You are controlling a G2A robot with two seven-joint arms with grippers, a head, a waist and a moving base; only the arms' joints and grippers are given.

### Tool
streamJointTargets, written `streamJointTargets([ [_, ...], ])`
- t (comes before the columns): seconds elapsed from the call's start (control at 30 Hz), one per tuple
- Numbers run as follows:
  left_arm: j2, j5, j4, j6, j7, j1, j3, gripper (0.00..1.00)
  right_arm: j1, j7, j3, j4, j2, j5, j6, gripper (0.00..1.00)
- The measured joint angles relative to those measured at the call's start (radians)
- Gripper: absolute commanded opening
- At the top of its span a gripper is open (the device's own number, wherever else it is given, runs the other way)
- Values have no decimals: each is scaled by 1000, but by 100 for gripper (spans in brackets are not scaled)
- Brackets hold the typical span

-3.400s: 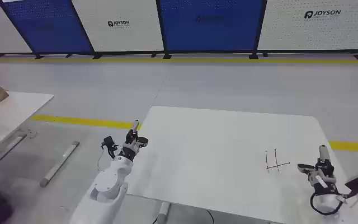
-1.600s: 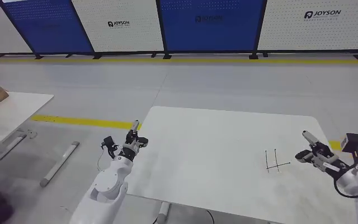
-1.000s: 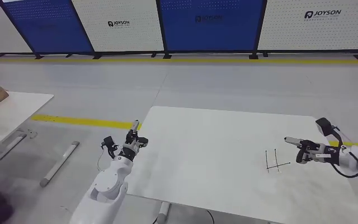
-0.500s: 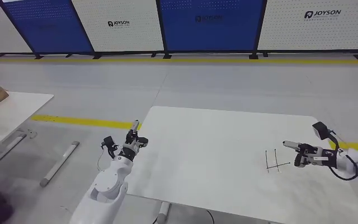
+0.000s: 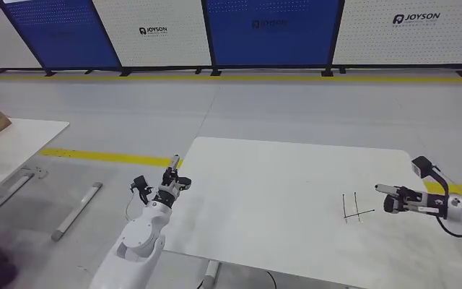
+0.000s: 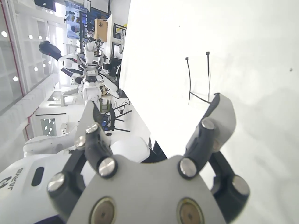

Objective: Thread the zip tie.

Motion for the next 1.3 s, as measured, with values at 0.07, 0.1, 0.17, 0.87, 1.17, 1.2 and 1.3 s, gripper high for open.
streamJointTargets([
  [0.07, 0, 0, 0, 0, 0, 0, 0, 100, 30, 0, -56, 29, 28, 31, -17, 100],
  [0.1, 0, 0, 0, 0, 0, 0, 0, 100, 52, 0, -98, 47, 45, 44, -23, 100],
  [0.17, 0, 0, 0, 0, 0, 0, 0, 100, 85, 0, -171, 69, 61, 73, -24, 100],
  [0.87, 0, 0, 0, 0, 0, 0, 0, 100, 269, 0, -575, 199, 51, 216, -43, 100],
  [1.17, 0, 0, 0, 0, 0, 0, 0, 100, 261, -123, -597, 172, 31, 152, 54, 100],
  [1.2, 0, 0, 0, 0, 0, 0, 0, 100, 264, -122, -598, 174, 27, 150, 60, 100],
  [1.3, 0, 0, 0, 0, 0, 0, 0, 100, 274, -110, -602, 195, 16, 138, 66, 100],
])
